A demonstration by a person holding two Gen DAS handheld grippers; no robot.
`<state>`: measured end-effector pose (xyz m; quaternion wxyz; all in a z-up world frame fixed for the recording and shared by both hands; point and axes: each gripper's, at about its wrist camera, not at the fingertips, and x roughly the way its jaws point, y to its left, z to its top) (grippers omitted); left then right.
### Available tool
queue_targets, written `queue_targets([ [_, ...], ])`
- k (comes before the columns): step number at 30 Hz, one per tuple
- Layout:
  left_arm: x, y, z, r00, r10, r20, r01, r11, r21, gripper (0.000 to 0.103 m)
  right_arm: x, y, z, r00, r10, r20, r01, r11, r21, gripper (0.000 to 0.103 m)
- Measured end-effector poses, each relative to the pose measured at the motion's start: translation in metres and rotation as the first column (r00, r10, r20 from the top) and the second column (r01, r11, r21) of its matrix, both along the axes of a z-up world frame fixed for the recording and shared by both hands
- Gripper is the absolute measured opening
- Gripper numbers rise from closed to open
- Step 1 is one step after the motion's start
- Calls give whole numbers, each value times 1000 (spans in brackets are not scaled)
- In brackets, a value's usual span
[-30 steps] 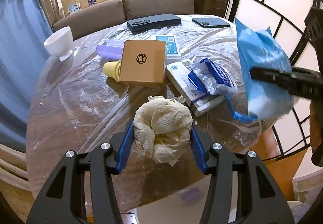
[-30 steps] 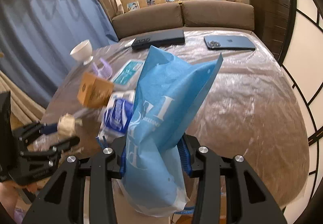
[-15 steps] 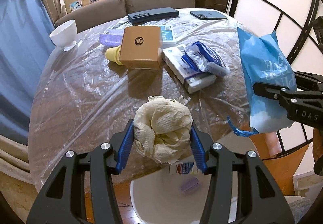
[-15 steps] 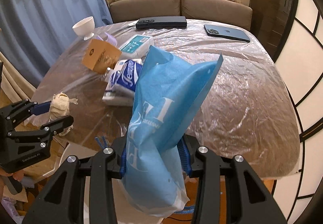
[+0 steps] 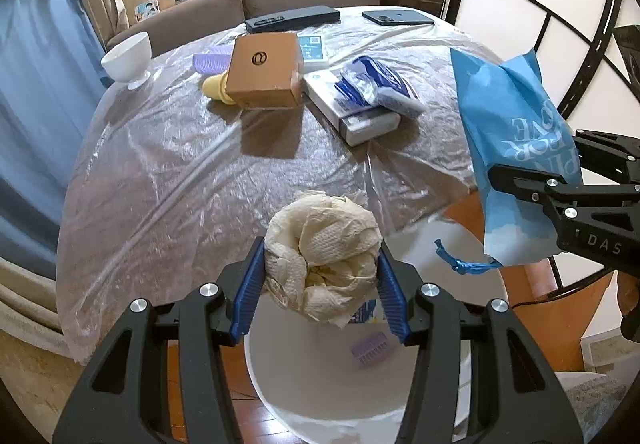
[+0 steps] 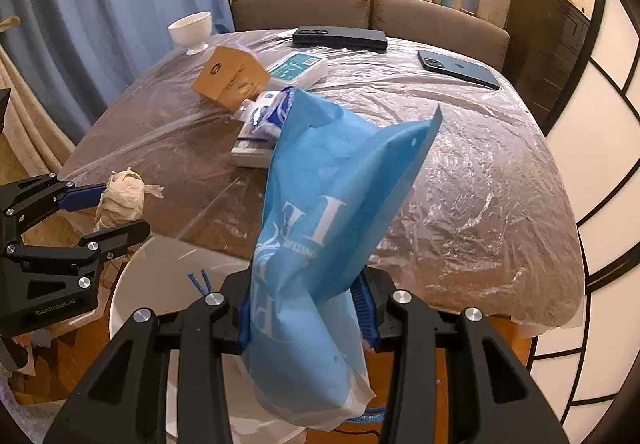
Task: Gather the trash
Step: 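Carry the cloth and blue bag with both tools over the white bin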
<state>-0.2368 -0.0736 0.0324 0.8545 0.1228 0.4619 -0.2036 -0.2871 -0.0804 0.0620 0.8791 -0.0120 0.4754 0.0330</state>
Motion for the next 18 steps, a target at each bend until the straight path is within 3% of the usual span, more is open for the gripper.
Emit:
queue_targets([
  [18,-21,0,-15,998,-30,-61,30,1000,-3,53,-19,23,-17,992,110,-56,-110,994,2,40],
])
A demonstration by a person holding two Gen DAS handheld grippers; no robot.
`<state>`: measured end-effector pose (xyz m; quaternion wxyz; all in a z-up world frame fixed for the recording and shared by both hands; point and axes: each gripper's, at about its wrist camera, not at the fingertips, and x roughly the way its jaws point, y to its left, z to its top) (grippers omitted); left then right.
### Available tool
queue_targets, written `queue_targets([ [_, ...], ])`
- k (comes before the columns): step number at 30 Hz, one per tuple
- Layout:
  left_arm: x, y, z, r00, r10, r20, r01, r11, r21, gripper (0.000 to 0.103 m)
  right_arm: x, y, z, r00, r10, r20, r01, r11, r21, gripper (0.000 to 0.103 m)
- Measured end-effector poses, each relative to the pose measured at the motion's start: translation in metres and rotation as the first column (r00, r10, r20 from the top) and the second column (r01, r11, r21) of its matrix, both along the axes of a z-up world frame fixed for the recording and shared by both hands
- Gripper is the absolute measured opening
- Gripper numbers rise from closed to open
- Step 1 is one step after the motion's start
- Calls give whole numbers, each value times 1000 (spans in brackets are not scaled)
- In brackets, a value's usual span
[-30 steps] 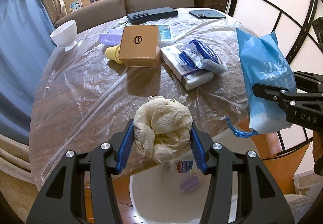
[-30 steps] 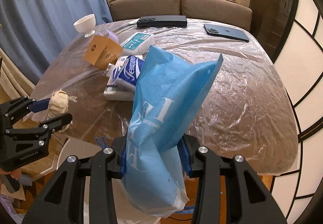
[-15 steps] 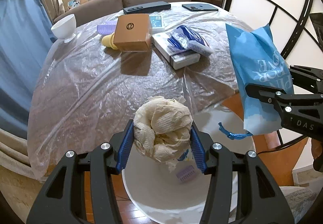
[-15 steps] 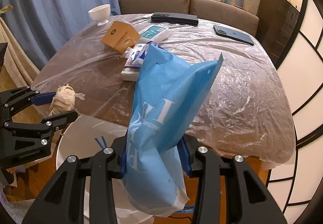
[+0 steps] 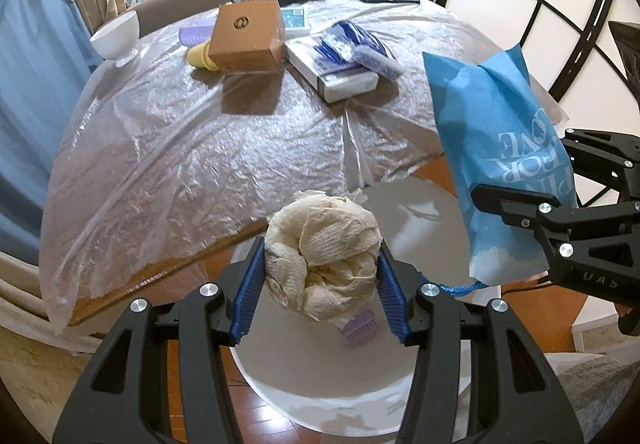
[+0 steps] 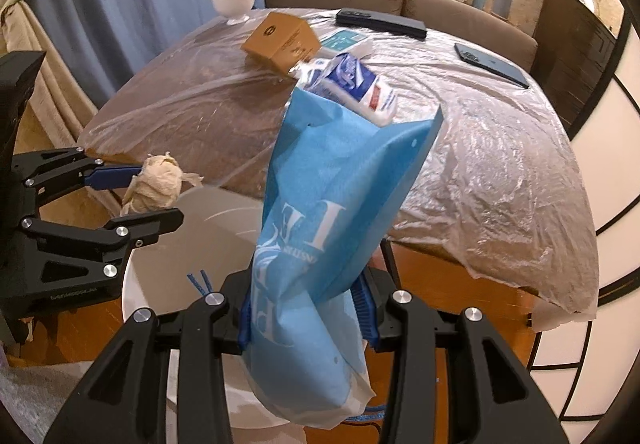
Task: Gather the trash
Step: 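Carry the cloth and blue bag with both tools over the white bin, then open both tools to drop the cloth and blue bag into the bin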
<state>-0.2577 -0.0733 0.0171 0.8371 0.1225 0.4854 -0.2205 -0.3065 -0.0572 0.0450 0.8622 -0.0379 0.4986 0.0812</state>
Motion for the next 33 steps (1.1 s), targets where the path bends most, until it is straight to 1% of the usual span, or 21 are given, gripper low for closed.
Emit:
queue_targets([
  [10,-5,0,-18,999,-9,-49,10,1000,17,53,-5,6,-23,994,62,-86,-60,998,26,40],
  [18,-4,-4,-31,997,-16,-71,18,999,32,53,-3,5,-46,987,72,-140,-66,997,49,40],
  [26,2,-5,-47,995,-6,-96,11,999,48,53,-4,8,-67,978,86,-188,-79,996,45,40],
  [33,10,-6,-60,993,3,-115,4,998,61,53,-5,9,-79,972,96,-212,-89,995,42,40],
])
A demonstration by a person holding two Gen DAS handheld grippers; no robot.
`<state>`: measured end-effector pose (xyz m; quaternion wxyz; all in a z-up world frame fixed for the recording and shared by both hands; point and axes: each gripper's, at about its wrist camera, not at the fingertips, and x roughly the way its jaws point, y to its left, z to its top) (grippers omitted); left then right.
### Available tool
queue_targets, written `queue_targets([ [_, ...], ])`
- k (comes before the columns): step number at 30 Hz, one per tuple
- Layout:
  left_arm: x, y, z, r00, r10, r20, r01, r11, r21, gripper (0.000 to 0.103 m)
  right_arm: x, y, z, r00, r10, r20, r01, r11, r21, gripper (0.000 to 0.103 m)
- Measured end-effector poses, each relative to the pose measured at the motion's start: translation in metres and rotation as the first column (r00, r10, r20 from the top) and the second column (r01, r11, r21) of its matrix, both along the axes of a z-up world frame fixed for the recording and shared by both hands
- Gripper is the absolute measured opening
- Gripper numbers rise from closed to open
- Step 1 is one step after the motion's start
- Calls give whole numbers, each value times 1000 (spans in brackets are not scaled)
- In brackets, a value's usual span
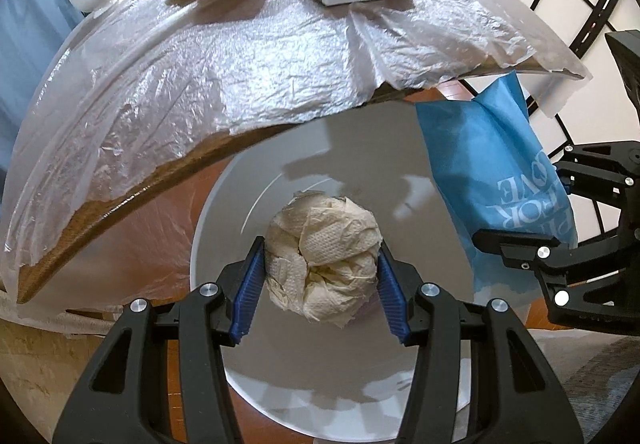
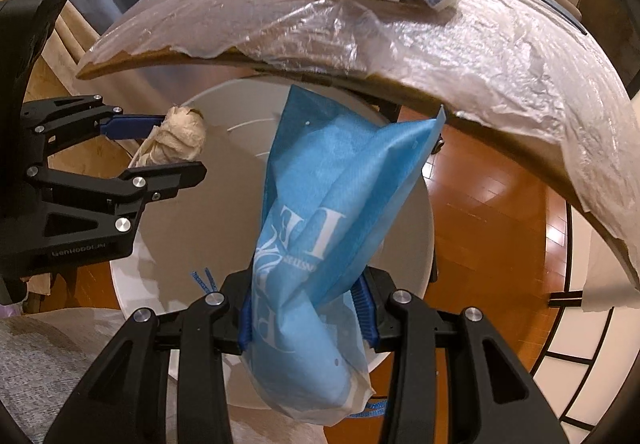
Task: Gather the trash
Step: 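Open both tools to drop the cloth and blue bag into the bin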
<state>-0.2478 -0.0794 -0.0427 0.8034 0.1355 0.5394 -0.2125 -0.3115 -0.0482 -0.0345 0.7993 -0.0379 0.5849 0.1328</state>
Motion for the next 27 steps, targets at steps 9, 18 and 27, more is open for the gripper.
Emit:
queue_targets([
  [9,11,-8,-14,1000,11,-10,-11,1000,20,72,5,-3,-1,999,-35,12,35,999,4,63],
  [18,24,5,-16,999,44,-7,-44,999,13,74,7,-11,9,997,-67,34,67,998,22,65],
  [27,10,8,-2,999,42,7,-42,999,4,75,2,-17,22,996,-68,57,66,997,36,65],
])
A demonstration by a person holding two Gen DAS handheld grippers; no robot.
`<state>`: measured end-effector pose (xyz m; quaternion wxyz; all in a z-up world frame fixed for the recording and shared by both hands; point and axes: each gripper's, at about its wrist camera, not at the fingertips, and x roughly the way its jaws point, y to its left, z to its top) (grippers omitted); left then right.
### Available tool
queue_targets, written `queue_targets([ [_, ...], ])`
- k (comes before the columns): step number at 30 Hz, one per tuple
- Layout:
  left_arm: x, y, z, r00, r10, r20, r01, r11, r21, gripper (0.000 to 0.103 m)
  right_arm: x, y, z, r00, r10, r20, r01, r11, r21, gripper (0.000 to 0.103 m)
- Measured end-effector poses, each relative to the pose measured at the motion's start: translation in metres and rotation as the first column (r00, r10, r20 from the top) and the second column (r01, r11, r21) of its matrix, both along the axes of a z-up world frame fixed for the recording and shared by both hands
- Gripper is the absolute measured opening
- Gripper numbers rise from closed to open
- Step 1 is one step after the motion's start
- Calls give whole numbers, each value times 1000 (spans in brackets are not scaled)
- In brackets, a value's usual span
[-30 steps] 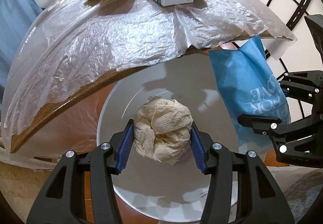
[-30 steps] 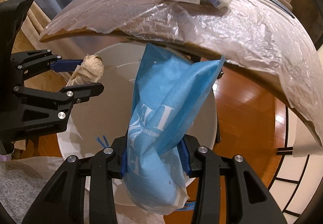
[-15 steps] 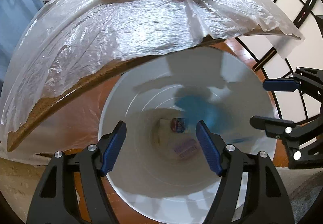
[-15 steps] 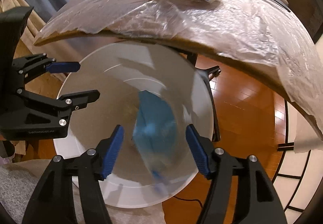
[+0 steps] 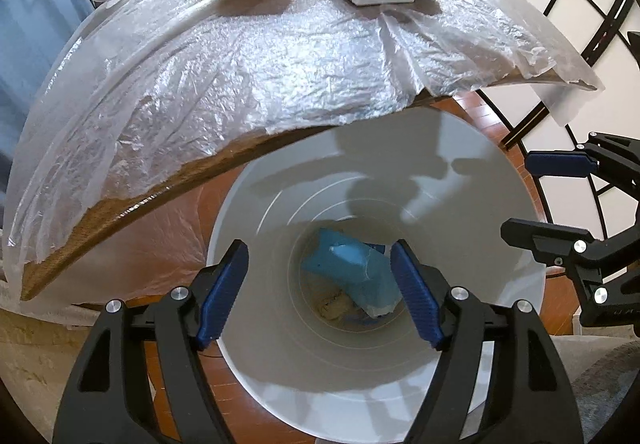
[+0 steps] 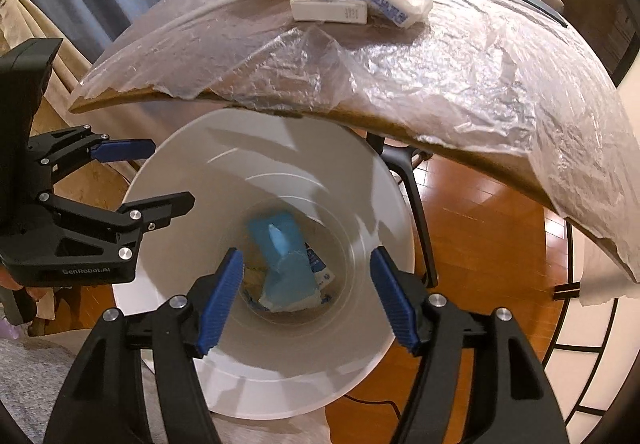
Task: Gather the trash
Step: 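Open both tools to drop the cloth and blue bag into the bin, then grasp the cardboard box with the left tool while the right tool grasps the Tempo tissue pack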
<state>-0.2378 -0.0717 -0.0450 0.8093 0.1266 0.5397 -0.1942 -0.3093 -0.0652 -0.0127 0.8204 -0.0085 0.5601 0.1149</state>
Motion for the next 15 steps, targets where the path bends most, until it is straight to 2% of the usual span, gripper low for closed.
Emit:
queue_targets([
  [5,-2,5,26,999,-14,34,15,1000,-27,75,1,-6,28,998,-13,69,10,999,50,68],
  [6,-1,7,35,998,-20,53,22,999,-35,79,2,-9,36,996,-26,90,20,998,67,74],
  [7,1,8,42,997,-21,71,24,999,-40,88,4,-12,41,994,-38,106,30,996,79,77],
  [8,2,10,50,995,-20,97,24,999,-43,91,7,-16,49,990,-60,127,47,994,98,80],
  [12,22,18,83,977,13,213,0,998,-60,98,24,-36,68,970,-160,183,133,979,154,90],
  [15,44,22,100,963,42,266,-20,996,-87,98,41,-47,75,956,-222,192,186,964,192,90],
])
